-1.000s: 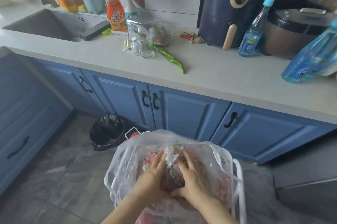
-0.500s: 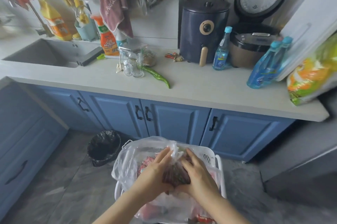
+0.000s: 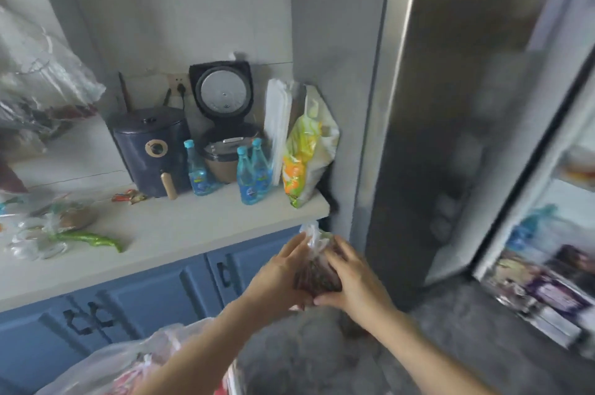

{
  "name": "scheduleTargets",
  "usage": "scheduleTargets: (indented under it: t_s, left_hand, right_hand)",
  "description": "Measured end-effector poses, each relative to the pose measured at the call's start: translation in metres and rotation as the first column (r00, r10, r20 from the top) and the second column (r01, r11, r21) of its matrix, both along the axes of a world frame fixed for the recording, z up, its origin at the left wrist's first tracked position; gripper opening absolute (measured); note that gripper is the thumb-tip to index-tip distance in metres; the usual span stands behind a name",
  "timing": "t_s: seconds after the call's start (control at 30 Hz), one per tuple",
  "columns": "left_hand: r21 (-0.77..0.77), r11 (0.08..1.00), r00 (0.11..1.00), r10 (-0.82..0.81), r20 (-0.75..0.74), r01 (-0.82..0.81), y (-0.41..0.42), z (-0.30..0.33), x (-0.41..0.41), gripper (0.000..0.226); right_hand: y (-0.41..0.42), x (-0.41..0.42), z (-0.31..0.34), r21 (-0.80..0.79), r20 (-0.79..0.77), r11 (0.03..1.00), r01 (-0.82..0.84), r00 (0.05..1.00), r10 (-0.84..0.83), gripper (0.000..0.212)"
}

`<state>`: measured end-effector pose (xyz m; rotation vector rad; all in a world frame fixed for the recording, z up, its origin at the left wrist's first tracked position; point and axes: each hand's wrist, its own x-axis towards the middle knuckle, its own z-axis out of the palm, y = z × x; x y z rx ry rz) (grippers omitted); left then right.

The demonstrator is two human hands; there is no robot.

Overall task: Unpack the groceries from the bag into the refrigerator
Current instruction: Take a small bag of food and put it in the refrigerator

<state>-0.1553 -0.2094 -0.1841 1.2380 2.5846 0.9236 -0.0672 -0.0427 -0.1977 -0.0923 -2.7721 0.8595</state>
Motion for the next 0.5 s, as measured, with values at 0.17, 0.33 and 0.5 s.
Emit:
scheduleTargets:
  t_s: [0.17, 0.33, 0.5]
  left_hand:
    - [0.042, 0.983, 0.983, -0.183, 0.031, 0.181, 0.190, 0.030, 0.048, 0.100]
    - [0.100, 0.942, 0.944, -0.327, 0.049, 0.321, 0.350, 0.051, 0.086, 0.095]
    - [0.105, 0.910, 0.915, -0.403, -0.005, 0.401, 0.457, 0.064, 0.096, 0.093]
  right_hand:
    - [0.172, 0.074, 0.026, 0.089, -0.040, 0.976, 0.199, 0.980, -0.196, 0.103]
    - [0.315, 0.132, 0.058, 0.147, -0.041, 0.926, 0.347, 0.938, -0.345, 0.099]
    - [0.405, 0.154, 0.080, 0.154, -0.025, 0.896, 0.416, 0.908, -0.418, 0.101]
